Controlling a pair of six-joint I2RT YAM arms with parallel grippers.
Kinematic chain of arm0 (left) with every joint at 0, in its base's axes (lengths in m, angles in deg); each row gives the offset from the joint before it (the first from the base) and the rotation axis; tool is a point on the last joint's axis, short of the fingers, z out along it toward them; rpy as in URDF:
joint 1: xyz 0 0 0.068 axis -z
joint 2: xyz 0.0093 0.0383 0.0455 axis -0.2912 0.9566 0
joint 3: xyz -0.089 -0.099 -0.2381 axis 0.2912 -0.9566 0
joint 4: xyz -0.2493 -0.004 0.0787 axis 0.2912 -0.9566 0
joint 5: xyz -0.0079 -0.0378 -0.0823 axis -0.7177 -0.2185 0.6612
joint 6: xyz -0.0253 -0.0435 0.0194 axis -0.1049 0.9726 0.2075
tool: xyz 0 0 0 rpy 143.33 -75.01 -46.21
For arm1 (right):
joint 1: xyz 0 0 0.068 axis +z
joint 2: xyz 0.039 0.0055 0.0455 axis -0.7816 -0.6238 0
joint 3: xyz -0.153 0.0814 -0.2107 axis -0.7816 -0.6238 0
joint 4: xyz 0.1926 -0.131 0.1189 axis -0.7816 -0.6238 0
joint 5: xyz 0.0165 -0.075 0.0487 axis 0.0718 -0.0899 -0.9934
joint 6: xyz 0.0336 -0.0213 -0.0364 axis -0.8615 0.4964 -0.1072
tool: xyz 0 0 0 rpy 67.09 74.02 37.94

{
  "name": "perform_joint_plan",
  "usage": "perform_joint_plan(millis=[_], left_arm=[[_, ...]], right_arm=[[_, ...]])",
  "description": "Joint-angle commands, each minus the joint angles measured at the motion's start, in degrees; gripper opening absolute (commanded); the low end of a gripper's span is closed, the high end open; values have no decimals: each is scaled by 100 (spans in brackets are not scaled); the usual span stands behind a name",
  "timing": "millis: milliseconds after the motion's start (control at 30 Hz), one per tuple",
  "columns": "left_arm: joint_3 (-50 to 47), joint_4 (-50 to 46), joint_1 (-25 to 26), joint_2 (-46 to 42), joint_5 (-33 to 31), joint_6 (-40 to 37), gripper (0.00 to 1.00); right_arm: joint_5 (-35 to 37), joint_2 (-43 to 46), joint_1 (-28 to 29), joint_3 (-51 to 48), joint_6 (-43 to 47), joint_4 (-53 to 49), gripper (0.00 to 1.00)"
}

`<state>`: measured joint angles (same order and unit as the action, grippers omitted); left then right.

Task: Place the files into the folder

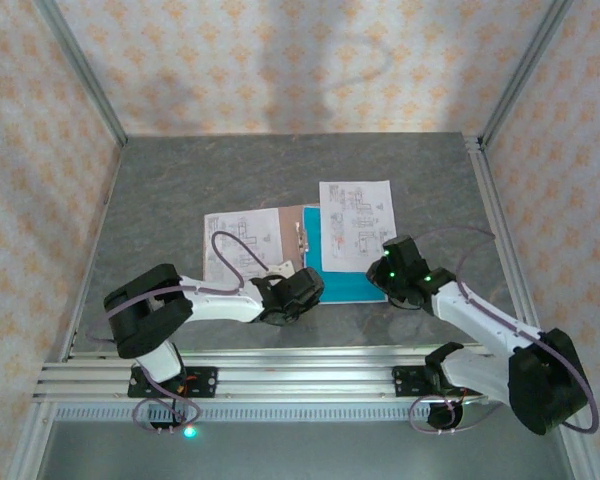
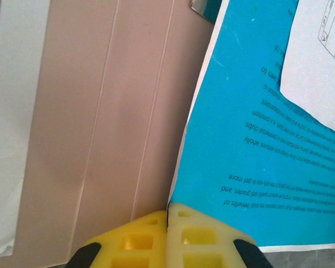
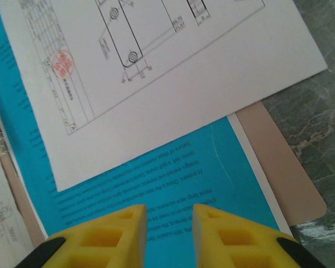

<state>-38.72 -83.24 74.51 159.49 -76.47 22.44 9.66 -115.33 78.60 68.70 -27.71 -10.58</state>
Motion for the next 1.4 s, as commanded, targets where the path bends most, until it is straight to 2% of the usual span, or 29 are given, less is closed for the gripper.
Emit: perform_joint_plan(millis=[0, 567, 1133, 1367], left_arm=[[-61, 259, -48, 9, -46, 250, 0], [-60, 268, -89, 133, -21, 315, 0], [-118, 242, -89, 160, -27, 357, 0], [-151, 302, -89, 185, -88, 471, 0]], right_arm=[[36, -135, -29, 200, 52, 83, 27], [17, -1312, -31, 961, 231, 413, 27], [-103, -3923, 12, 2896, 225, 588, 27], [-325, -4156, 213, 2768, 274, 492, 27]])
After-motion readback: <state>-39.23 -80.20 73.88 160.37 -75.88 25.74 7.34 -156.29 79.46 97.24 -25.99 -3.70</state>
